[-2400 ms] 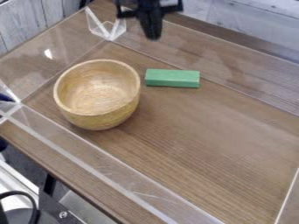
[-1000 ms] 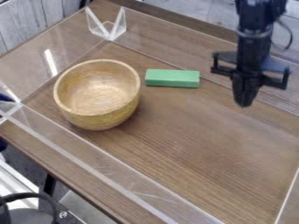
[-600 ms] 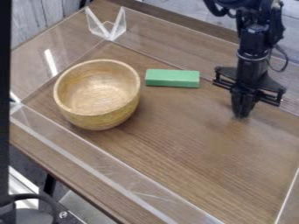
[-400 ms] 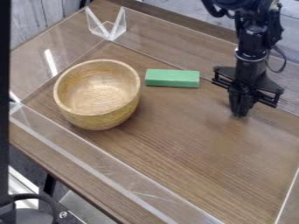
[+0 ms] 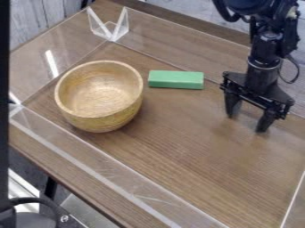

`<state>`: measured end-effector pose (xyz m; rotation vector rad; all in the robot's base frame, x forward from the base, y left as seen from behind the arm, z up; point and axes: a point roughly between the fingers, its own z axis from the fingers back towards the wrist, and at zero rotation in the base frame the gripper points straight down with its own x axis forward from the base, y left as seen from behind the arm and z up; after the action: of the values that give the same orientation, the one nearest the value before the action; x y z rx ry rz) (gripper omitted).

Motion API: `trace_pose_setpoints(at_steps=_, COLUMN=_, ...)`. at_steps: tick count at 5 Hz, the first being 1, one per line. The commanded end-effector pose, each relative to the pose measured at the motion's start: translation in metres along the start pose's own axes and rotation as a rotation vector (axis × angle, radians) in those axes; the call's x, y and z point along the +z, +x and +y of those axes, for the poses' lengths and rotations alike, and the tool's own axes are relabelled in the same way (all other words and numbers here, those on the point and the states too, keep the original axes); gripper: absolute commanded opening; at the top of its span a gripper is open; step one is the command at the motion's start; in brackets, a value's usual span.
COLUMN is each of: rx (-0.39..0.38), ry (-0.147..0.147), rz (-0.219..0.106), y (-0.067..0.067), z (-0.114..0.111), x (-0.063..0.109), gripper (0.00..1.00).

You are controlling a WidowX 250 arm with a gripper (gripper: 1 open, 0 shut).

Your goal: Remove the green block from inside the brown bowl and put it on the table

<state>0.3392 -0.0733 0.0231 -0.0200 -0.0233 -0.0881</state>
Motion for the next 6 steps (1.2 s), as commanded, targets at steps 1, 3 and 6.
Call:
trace_pose_setpoints(at_steps=1, rx=0.015, ry=-0.020, rz=-0.100, y=0.013, z=-0.002, x=0.040, gripper=1.00)
trace_pose_setpoints(at_steps=3, rx=0.068, ry=-0.025, rz=-0.083, y=0.011, z=0.001, x=0.035, gripper=0.00)
trace_pose_setpoints(at_steps=6, rx=0.176, ry=0.015, rz=-0.067, y=-0.001, z=0.032, x=0.043, gripper=0.00)
